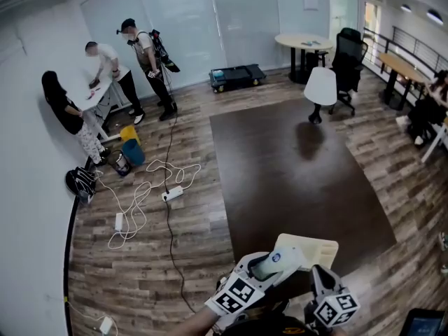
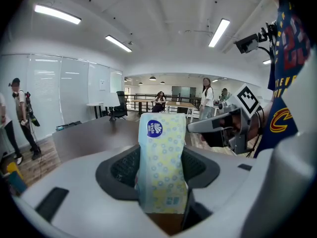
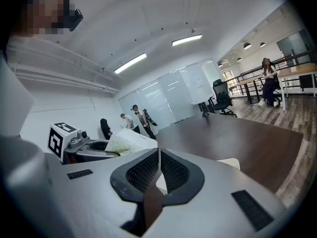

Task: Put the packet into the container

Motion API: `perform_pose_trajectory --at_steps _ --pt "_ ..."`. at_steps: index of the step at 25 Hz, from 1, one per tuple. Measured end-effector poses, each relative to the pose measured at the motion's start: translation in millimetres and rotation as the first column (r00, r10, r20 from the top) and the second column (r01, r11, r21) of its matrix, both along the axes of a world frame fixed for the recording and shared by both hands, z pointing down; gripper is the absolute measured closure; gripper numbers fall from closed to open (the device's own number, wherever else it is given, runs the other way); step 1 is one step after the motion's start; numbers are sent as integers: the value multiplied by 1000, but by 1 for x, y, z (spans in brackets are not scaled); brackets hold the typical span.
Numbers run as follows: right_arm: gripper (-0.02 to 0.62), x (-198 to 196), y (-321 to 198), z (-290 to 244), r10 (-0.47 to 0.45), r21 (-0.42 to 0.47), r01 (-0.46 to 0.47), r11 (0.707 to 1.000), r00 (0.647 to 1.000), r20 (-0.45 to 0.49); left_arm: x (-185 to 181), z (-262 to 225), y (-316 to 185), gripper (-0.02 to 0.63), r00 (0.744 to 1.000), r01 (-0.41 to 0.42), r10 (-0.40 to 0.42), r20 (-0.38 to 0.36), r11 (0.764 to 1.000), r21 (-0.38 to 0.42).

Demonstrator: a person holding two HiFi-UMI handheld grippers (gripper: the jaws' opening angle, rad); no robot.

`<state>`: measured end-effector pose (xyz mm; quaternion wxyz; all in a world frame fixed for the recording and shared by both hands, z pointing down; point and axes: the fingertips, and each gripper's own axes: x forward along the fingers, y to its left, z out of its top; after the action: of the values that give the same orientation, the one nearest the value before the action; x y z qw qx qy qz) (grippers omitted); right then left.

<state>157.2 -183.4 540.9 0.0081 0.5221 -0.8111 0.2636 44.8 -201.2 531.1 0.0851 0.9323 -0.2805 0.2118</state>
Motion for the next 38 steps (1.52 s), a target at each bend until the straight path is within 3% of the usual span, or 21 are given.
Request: perform_pose_trajectory --at_steps 6,12,18,23,30,38 --pt "583 30 -31 2 -32 -20 33 999 999 22 36 17 -25 374 988 -64 57 140 997 43" --pt "583 51 -50 11 -58 -40 61 997 997 59 66 33 -44 374 955 -140 121 269 989 54" --pt "583 69 -61 22 -22 -60 27 998 995 94 89 61 -55 374 899 -247 213 384 968 41" --pt "583 84 -65 27 39 -83 -29 996 992 120 103 82 -61 374 824 -355 295 484 934 36" --pt "583 88 -67 38 85 -111 -72 991 990 115 111 107 -64 374 760 -441 379 529 897 -9" --pt "583 91 -73 39 115 -106 -104 989 988 106 110 118 -65 374 734 -474 411 540 880 -26"
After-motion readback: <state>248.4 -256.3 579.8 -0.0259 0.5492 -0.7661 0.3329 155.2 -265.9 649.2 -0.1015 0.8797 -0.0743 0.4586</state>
